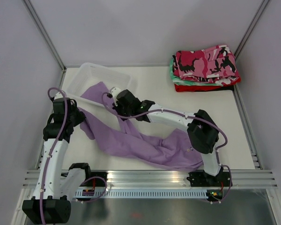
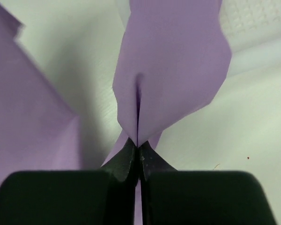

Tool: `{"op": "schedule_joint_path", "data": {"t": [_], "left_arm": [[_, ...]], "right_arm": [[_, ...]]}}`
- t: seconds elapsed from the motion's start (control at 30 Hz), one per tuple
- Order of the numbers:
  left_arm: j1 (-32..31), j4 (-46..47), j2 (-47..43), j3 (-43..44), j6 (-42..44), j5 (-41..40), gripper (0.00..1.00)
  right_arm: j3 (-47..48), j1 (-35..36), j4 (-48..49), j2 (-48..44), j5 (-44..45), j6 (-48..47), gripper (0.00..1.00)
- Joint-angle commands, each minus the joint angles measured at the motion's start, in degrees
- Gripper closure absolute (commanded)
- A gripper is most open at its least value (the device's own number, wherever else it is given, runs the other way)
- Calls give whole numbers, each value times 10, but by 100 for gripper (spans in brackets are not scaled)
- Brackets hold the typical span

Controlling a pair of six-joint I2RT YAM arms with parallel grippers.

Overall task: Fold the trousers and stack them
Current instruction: Flatten the trousers out

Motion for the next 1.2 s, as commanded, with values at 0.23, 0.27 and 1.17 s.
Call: {"op": "schedule_joint_path", "data": {"t": [0.23,0.27,1.17], "left_arm": [[1,-29,-13,62,-13,2,98],[1,-40,-16,75,-15,-2,98],[2,-139,-96,173,30,-63,2]], "right_arm": [[-46,9,205,-237,-359,43,100],[-64,15,203,-247,-368,31,100],[-113,-10,-8,-260,-323,58,3]]}}
